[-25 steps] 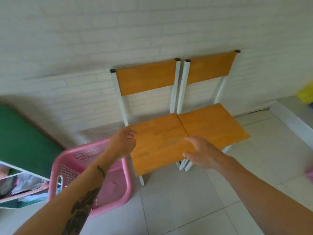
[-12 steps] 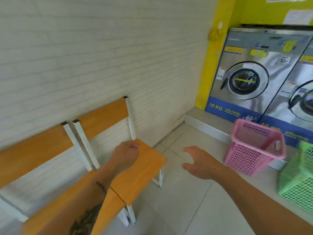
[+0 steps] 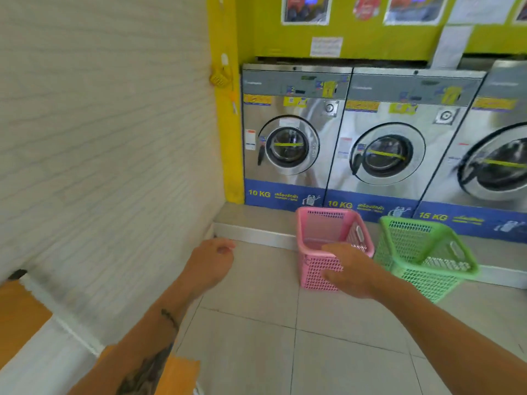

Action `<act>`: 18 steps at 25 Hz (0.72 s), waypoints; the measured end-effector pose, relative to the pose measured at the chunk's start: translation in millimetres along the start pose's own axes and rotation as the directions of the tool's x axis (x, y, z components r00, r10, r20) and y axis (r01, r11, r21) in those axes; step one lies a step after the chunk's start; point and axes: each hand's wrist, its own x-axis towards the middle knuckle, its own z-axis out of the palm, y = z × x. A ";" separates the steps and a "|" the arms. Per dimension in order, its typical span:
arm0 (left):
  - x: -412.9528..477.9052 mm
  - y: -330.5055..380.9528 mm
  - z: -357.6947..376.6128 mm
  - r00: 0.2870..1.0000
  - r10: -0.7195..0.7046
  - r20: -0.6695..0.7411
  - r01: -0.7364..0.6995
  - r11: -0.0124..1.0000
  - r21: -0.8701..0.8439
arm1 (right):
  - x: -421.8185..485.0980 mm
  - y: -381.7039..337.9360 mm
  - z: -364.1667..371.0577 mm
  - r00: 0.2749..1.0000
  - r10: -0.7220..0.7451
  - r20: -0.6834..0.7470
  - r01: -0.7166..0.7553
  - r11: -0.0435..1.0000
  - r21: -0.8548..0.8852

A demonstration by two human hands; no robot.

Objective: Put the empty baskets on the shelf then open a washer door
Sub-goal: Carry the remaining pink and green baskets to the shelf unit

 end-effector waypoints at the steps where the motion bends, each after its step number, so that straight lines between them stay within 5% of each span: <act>1: 28.0 13.9 19.3 0.999 0.030 0.024 -0.030 0.999 0.026 | 12.7 20.2 -9.3 0.999 0.034 -0.024 -0.033 0.999 0.012; 11: 228.3 119.9 235.2 0.998 0.011 0.068 -0.018 0.996 0.093 | 189.7 230.2 -88.6 0.982 0.184 -0.047 -0.181 0.981 0.071; 18: 355.6 125.5 318.5 0.997 0.015 0.078 -0.029 0.983 0.181 | 327.2 331.1 -111.4 0.964 0.266 -0.008 -0.266 0.964 0.020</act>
